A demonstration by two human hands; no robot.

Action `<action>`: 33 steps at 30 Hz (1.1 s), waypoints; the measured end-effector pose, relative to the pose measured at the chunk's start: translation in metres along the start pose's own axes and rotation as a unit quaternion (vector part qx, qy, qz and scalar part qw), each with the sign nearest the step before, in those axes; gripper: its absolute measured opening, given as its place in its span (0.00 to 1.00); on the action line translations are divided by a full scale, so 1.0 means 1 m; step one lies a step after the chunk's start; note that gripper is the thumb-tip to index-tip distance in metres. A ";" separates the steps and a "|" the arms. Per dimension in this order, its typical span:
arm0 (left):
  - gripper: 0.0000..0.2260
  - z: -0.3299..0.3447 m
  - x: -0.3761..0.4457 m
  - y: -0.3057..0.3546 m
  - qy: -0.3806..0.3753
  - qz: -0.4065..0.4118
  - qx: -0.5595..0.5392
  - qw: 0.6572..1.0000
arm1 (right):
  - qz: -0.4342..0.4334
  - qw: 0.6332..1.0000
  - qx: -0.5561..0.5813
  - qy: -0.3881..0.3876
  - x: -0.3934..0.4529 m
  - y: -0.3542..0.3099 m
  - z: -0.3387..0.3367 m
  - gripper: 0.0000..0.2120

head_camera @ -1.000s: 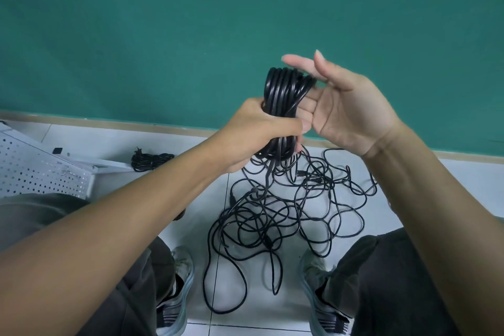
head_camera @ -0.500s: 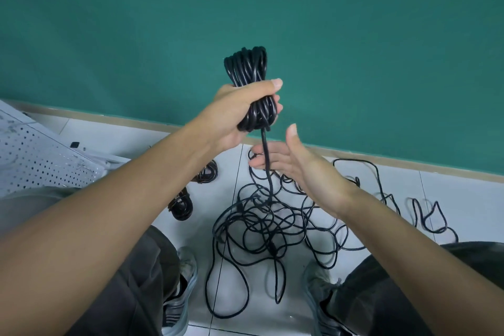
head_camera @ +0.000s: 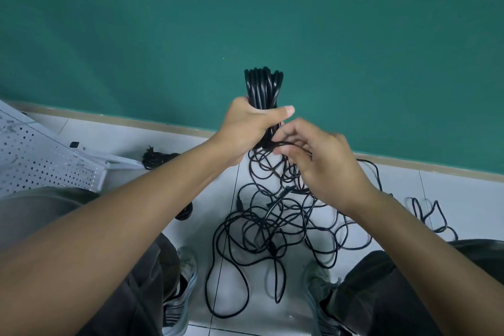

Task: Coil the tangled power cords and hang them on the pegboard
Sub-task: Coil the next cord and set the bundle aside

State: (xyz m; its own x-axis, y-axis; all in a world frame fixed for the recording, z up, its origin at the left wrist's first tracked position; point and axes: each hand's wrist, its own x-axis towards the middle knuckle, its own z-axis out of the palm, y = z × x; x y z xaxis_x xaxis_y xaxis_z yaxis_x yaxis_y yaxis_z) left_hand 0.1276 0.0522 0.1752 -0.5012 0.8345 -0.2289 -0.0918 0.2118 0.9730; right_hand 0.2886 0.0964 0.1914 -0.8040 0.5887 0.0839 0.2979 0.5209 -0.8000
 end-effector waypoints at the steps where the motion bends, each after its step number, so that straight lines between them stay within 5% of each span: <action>1: 0.13 0.001 -0.002 0.000 -0.021 -0.001 -0.015 1.000 | -0.017 0.999 -0.021 0.023 0.000 0.001 -0.002 0.08; 6: 0.15 0.000 -0.009 0.008 -0.122 -0.047 -0.076 0.989 | -0.028 0.987 -0.091 0.128 0.003 0.006 -0.010 0.19; 11: 0.22 -0.001 -0.015 0.015 -0.231 -0.106 -0.115 0.960 | 0.065 0.989 -0.040 0.129 0.007 0.006 -0.018 0.33; 16: 0.26 -0.013 -0.011 0.013 -0.337 -0.137 -0.113 0.925 | 0.058 0.995 0.007 0.086 0.004 0.015 -0.020 0.31; 20: 0.12 -0.013 -0.012 0.012 -0.325 -0.160 -0.138 0.922 | 0.104 0.991 0.083 0.012 0.003 0.036 -0.022 0.24; 24: 0.25 -0.022 -0.006 0.021 -0.288 -0.162 -0.221 0.918 | 0.182 0.968 0.165 -0.052 0.000 0.048 -0.019 0.07; 29: 0.11 -0.024 -0.005 0.027 -0.214 -0.119 -0.170 0.955 | 0.205 0.948 0.229 0.079 0.002 0.036 -0.016 0.03; 33: 0.12 -0.020 -0.010 0.033 -0.227 -0.083 -0.126 0.962 | 0.196 0.927 0.276 0.163 0.009 0.024 -0.020 0.04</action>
State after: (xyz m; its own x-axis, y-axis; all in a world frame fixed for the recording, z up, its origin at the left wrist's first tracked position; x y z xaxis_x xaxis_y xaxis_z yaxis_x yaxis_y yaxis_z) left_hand 0.1119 0.0410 0.2106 -0.0387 0.9482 -0.3154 -0.3732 0.2791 0.8848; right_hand 0.2987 0.1262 0.1848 -0.4642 0.8684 -0.1741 0.1535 -0.1147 -0.9815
